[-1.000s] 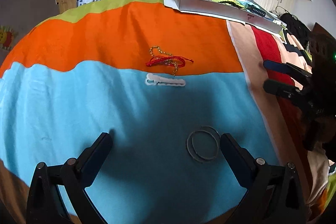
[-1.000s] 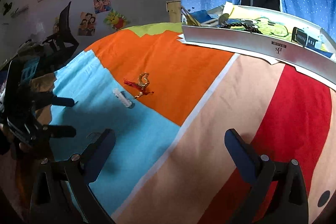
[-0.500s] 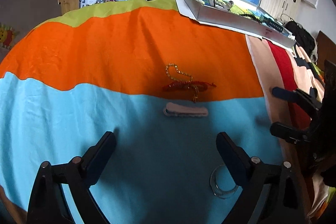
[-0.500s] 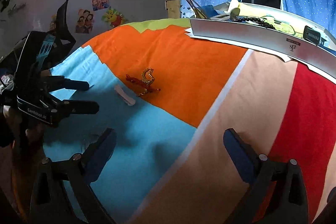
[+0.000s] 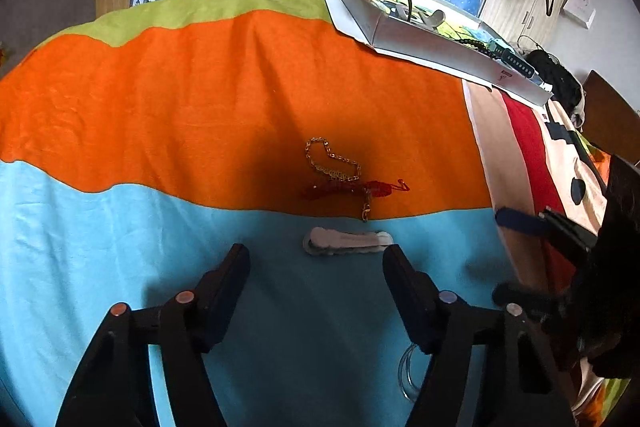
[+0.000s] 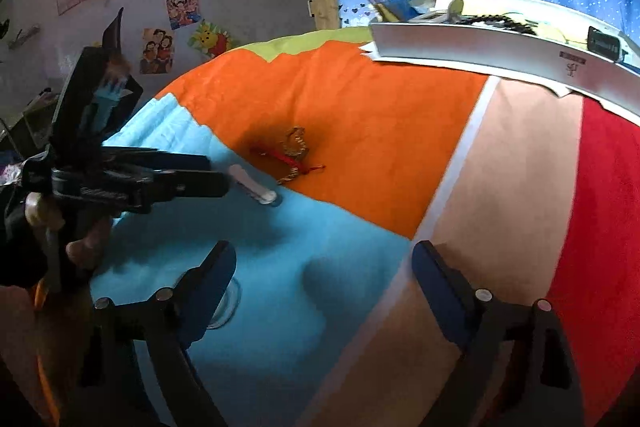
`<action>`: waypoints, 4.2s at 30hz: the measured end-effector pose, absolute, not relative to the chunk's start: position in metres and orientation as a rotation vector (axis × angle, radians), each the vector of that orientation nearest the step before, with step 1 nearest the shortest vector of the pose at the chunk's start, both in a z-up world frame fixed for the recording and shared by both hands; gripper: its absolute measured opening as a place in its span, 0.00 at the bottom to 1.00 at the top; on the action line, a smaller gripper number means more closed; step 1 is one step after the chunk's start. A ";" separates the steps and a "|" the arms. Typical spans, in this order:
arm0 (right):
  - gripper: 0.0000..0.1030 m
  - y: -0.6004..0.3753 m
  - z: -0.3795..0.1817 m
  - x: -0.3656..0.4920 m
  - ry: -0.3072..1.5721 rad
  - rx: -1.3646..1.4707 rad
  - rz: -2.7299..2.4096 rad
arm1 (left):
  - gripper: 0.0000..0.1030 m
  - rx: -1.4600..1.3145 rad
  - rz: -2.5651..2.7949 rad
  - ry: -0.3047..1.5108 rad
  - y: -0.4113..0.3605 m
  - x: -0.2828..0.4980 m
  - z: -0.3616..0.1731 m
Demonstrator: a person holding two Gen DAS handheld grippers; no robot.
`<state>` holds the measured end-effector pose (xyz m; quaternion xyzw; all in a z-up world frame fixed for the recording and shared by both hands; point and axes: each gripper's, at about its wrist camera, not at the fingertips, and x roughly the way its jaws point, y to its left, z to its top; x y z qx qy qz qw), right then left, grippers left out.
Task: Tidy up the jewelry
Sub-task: 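Grasp the white hair clip with the left tool while the right tool grasps the silver hoop earring, then carry the white clip and hoop onto the cartoon tray and open both tools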
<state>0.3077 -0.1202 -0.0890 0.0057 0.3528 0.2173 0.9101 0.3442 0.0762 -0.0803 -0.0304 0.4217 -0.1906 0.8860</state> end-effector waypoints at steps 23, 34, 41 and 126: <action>0.73 -0.083 -0.104 0.303 0.812 -0.174 0.423 | 0.56 -0.091 -0.333 0.882 0.077 0.355 -0.090; 0.74 -0.061 -0.109 0.296 0.823 -0.339 0.390 | 0.32 -0.089 -0.312 0.889 0.075 0.361 -0.092; 0.74 -0.048 -0.109 0.290 0.797 -0.458 0.336 | 0.15 -0.090 -0.349 0.915 0.073 0.354 -0.096; 0.05 -0.325 0.069 0.498 0.754 0.058 0.056 | 0.18 -0.167 -0.448 0.981 -0.149 0.507 0.032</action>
